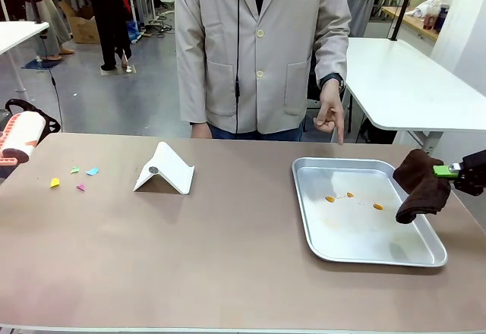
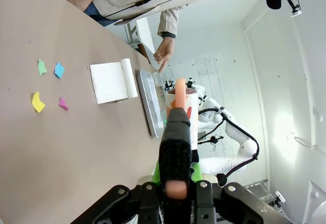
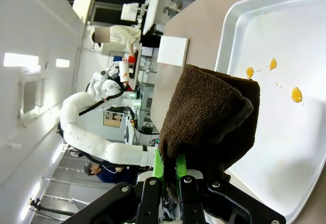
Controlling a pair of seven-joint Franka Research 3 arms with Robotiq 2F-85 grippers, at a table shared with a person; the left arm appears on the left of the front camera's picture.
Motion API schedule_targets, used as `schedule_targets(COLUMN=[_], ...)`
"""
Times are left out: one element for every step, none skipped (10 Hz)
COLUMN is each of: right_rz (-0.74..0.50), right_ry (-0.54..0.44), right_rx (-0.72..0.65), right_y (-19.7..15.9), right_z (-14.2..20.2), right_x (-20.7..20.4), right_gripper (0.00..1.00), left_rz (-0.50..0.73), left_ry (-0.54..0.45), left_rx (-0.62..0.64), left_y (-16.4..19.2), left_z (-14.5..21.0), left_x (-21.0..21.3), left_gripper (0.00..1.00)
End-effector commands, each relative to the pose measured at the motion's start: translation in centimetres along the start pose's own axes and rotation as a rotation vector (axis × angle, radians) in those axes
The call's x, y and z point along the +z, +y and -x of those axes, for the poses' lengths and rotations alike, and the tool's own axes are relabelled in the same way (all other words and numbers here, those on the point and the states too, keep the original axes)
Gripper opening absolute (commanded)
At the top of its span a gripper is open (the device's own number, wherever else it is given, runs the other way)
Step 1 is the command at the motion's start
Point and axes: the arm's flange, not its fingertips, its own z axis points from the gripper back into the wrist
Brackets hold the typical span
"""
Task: Clean the surface of the table.
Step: If a person points to the right, clean the right side of the table with your right hand, and if they point to the left, clean the left side with your left hand.
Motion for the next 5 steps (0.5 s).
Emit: schedule_targets(right_rz=[0.011, 0.011, 0.011, 0.011, 0.011], right_ry=[0.001, 0.001, 0.001, 0.001, 0.001], right_rx=[0.006, 0.006, 0.006, 0.006, 0.006], right_y=[0.34, 0.34, 0.34, 0.34, 0.34], right_z=[-0.03, -0.03, -0.03, -0.03, -0.03], right_x=[0.24, 0.24, 0.24, 0.24, 0.24], right_gripper=[0.0, 0.0, 0.0, 0.0, 0.0], left_rz=[0.01, 0.01, 0.01, 0.01, 0.01], left_ry=[0.001, 0.001, 0.001, 0.001, 0.001], left_rx=[-0.018, -0.018, -0.018, -0.018, -0.018], left_y=[-0.14, -0.14, -0.14, -0.14, -0.14], left_z=[0.31, 0.31, 0.31, 0.31, 0.31], left_x=[-0.15, -0.15, -0.15, -0.15, -0.15], left_gripper=[0.0, 0.0, 0.0, 0.0, 0.0])
